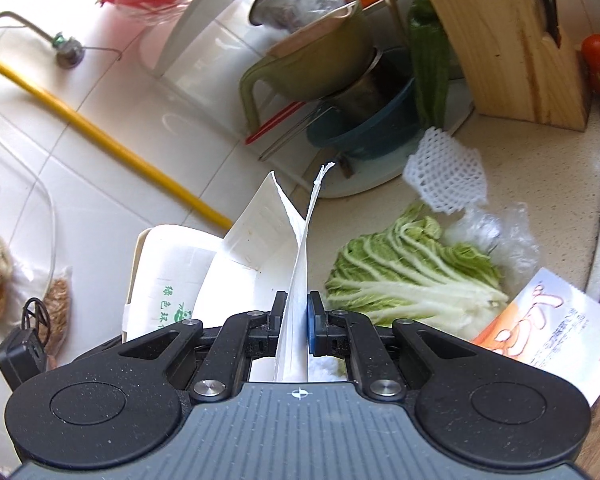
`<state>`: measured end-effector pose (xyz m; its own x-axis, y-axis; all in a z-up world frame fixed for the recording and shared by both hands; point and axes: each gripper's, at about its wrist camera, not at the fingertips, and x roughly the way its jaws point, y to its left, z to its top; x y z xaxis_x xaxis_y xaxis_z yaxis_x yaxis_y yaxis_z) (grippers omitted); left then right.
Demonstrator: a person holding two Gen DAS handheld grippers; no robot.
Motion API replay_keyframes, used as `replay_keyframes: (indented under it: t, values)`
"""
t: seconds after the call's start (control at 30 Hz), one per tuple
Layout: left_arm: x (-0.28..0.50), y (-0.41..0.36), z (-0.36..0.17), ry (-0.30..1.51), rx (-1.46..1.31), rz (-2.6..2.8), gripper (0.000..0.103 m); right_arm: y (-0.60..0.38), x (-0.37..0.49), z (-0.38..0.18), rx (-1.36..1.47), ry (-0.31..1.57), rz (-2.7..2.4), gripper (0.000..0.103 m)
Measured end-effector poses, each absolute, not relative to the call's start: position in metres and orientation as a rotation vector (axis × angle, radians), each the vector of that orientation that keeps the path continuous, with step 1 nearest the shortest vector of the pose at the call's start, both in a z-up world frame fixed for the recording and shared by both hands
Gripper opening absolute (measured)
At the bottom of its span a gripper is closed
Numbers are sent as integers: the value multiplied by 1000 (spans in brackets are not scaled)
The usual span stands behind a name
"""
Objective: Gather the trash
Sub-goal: 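Carry both items to the bin and open the left tool to drop the box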
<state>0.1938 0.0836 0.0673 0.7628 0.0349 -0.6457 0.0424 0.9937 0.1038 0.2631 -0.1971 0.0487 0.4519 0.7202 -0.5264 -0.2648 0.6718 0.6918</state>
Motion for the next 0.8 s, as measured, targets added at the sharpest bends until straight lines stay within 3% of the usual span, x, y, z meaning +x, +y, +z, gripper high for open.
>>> replay_keyframes:
  t: [0.8]
  values:
    - [86, 113, 61, 730, 26, 218, 45, -140, 219, 46, 470, 1048, 914, 12]
